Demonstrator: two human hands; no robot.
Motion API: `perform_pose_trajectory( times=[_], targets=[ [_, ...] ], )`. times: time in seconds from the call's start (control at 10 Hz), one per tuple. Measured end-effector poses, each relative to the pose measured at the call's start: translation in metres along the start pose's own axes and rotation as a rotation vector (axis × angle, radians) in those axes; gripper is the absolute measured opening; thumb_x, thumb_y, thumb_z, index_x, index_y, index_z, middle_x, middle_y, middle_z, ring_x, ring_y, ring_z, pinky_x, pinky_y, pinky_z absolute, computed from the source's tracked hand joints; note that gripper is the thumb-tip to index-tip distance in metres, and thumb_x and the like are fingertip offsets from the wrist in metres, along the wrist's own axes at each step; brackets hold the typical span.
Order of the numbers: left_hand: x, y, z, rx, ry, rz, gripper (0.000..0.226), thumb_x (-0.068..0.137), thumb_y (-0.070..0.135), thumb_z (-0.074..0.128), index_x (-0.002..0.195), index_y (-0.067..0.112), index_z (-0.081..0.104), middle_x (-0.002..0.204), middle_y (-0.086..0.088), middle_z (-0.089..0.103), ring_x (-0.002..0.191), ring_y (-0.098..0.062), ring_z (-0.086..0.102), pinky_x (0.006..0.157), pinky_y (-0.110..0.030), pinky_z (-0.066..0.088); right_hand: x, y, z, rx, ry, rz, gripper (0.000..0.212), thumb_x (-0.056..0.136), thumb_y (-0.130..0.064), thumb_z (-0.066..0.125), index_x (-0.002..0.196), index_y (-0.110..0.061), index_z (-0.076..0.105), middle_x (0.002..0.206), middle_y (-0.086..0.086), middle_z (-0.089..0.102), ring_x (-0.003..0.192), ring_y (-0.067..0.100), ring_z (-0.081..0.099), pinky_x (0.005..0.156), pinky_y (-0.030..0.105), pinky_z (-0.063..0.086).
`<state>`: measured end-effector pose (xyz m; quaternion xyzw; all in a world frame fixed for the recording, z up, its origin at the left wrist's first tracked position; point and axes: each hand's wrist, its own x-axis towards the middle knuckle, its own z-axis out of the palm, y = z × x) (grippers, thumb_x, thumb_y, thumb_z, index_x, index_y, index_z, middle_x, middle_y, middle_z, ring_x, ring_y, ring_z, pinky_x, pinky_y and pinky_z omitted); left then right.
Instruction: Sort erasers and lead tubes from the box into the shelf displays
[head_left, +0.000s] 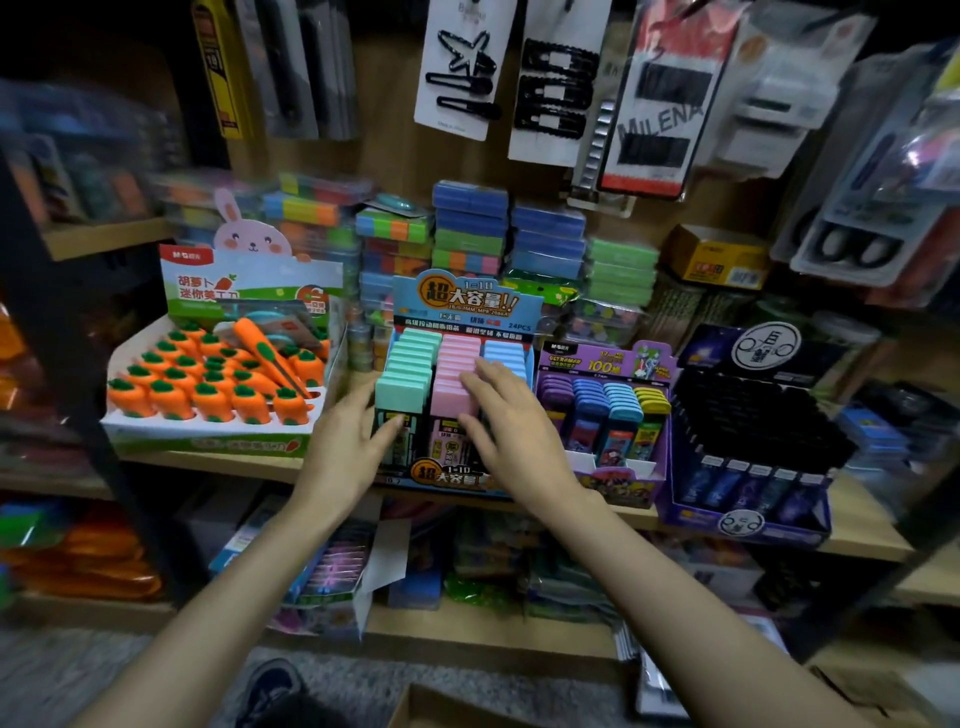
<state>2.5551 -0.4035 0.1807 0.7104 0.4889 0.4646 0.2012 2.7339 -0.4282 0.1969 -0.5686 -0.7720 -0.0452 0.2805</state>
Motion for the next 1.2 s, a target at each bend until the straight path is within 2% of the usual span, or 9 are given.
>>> perform_pose_trajectory(
  times=[0.1,0.2,0.3,0.5,0.7,0.9,1.0,1.1,1.2],
  targets=[
    [-0.021,0.004,0.002,0.168,0.157,-0.072,0.056,0.084,0.016,0.069,0.131,0.002,0.043,0.132,-0.016,0.043,0.123,-0.032,0.041,0.101,-0.036,0.035,-0.023,0.004,-0.008,-0.003,0.076,0.025,0.042,0.095,-0.022,0.051,0.135,-0.009,0.046,0.143,0.010,0.042,0.134,0.026,0.035,0.110,0.036,0.029],
    [-0.052,0.007,0.010,0.340,0.227,0.078,0.038,0.081,0.014,0.070,0.112,0.000,0.052,0.112,-0.019,0.048,0.106,-0.035,0.048,0.089,-0.044,0.042,-0.062,0.024,-0.016,-0.058,0.109,0.078,0.030,0.093,-0.018,0.053,0.121,-0.008,0.056,0.123,0.008,0.054,0.114,0.025,0.050,0.095,0.035,0.041],
    [-0.069,0.009,0.026,0.469,-0.024,0.200,0.036,0.084,0.017,0.067,0.116,0.005,0.057,0.114,-0.013,0.054,0.108,-0.031,0.051,0.088,-0.042,0.043,-0.098,0.052,-0.028,-0.115,0.126,0.163,0.021,0.092,-0.014,0.056,0.110,-0.005,0.061,0.110,0.009,0.059,0.102,0.027,0.055,0.084,0.034,0.045],
    [-0.074,0.014,0.056,0.573,-0.195,0.107,0.054,0.091,0.027,0.057,0.139,0.008,0.042,0.143,-0.008,0.041,0.132,-0.026,0.038,0.106,-0.039,0.034,-0.160,0.101,-0.048,-0.297,0.277,0.449,0.012,0.083,-0.006,0.063,0.095,-0.001,0.065,0.096,0.015,0.063,0.085,0.036,0.059,0.070,0.040,0.048],
    [-0.080,0.013,0.063,0.637,-0.238,0.109,0.061,0.090,0.017,0.057,0.145,0.011,0.033,0.150,-0.016,0.030,0.141,-0.033,0.024,0.111,-0.044,0.032,-0.187,0.132,-0.039,-0.300,0.013,0.650,0.055,0.096,-0.029,0.048,0.145,-0.011,0.032,0.152,0.018,0.025,0.136,0.039,0.028,0.107,0.045,0.032],
    [-0.080,0.022,0.064,0.660,-0.284,0.047,0.067,0.091,0.018,0.054,0.149,0.021,0.021,0.153,-0.012,0.018,0.142,-0.032,0.019,0.091,-0.039,0.050,-0.193,0.136,-0.034,-0.314,-0.001,0.574,0.060,0.093,-0.026,0.051,0.148,-0.017,0.028,0.154,0.020,0.017,0.135,0.040,0.029,0.107,0.045,0.033],
    [-0.083,0.031,0.061,0.667,-0.292,0.016,0.064,0.092,0.022,0.053,0.149,0.018,0.023,0.153,-0.012,0.016,0.140,-0.031,0.025,0.104,-0.037,0.039,-0.194,0.138,-0.043,-0.286,-0.069,0.574,0.062,0.094,-0.026,0.046,0.150,-0.020,0.020,0.157,0.017,0.009,0.140,0.035,0.021,0.112,0.040,0.026],
    [-0.096,0.056,0.054,0.586,-0.254,0.078,0.046,0.093,0.022,0.052,0.138,0.016,0.043,0.146,-0.006,0.031,0.129,-0.025,0.042,0.099,-0.035,0.041,-0.197,0.123,-0.064,-0.128,-0.019,0.533,0.050,0.095,-0.018,0.046,0.143,-0.012,0.035,0.155,0.012,0.019,0.141,0.031,0.018,0.113,0.039,0.024],
    [-0.117,0.076,0.037,0.469,-0.273,0.201,0.031,0.094,0.023,0.049,0.125,0.019,0.053,0.130,0.006,0.047,0.114,-0.015,0.051,0.084,-0.031,0.047,-0.207,0.100,-0.089,0.003,0.060,0.390,0.034,0.094,-0.014,0.050,0.127,-0.009,0.053,0.136,0.007,0.045,0.129,0.024,0.037,0.105,0.032,0.033]
  ],
)
